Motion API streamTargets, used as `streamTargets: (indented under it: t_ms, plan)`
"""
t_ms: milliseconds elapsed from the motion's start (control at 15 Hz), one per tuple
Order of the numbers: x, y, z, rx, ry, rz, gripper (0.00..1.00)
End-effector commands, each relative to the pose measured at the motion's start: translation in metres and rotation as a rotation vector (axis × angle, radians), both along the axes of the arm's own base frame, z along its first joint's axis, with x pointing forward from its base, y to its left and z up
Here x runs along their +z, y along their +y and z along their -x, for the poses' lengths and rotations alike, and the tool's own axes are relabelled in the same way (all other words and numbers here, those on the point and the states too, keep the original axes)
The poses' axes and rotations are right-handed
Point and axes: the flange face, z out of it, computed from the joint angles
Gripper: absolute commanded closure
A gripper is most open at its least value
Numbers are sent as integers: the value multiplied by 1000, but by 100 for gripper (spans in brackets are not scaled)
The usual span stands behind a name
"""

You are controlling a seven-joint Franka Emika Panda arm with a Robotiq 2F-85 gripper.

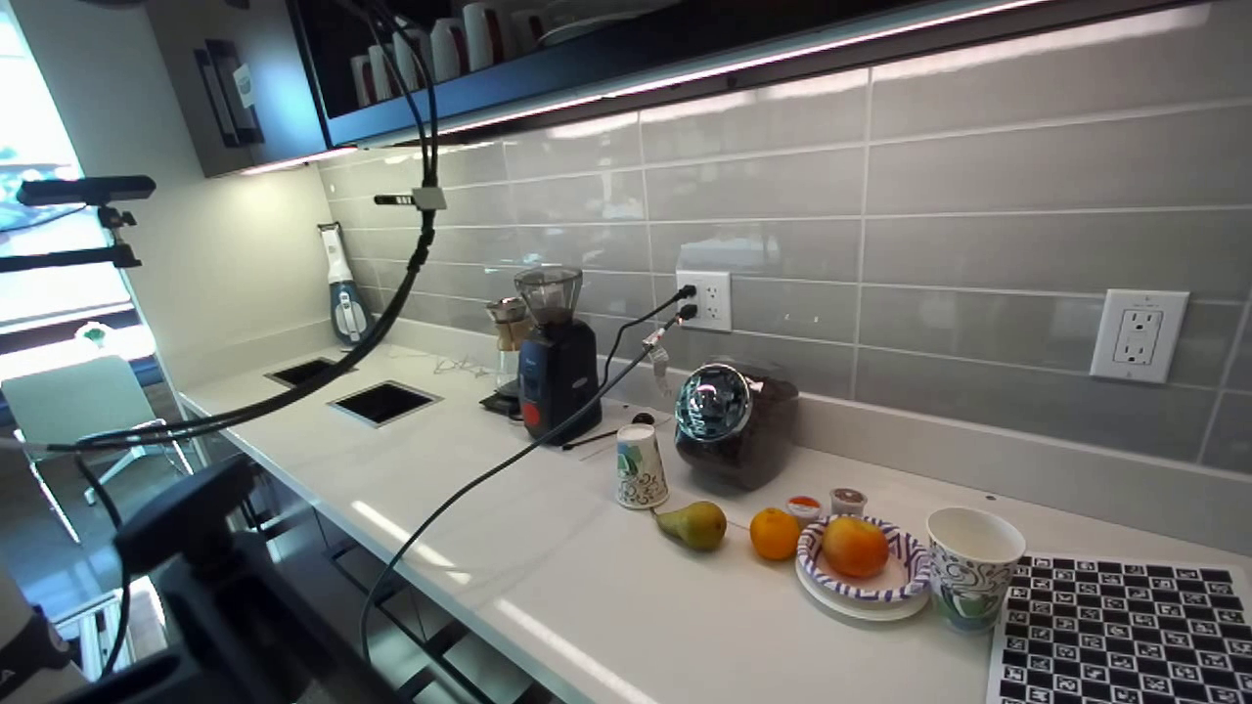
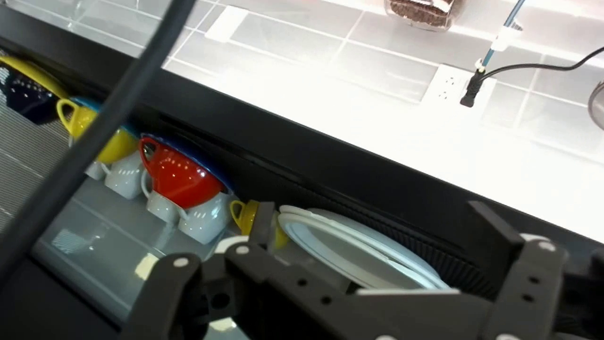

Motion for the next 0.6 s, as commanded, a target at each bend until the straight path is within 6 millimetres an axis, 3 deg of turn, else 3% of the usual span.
streamTargets:
  t_ms: [0,133,200,333,533]
  plan:
    - [-17,-22,37,-51,-132,-122,0]
    - [-23,-37,45,-68,-194,-171,0]
    - [-13,-27,29,-55,-131,-111,0]
    - [-20,-38,37,-68,-163,-134,0]
    - [-23,-38,39,-69,-171,-146,0]
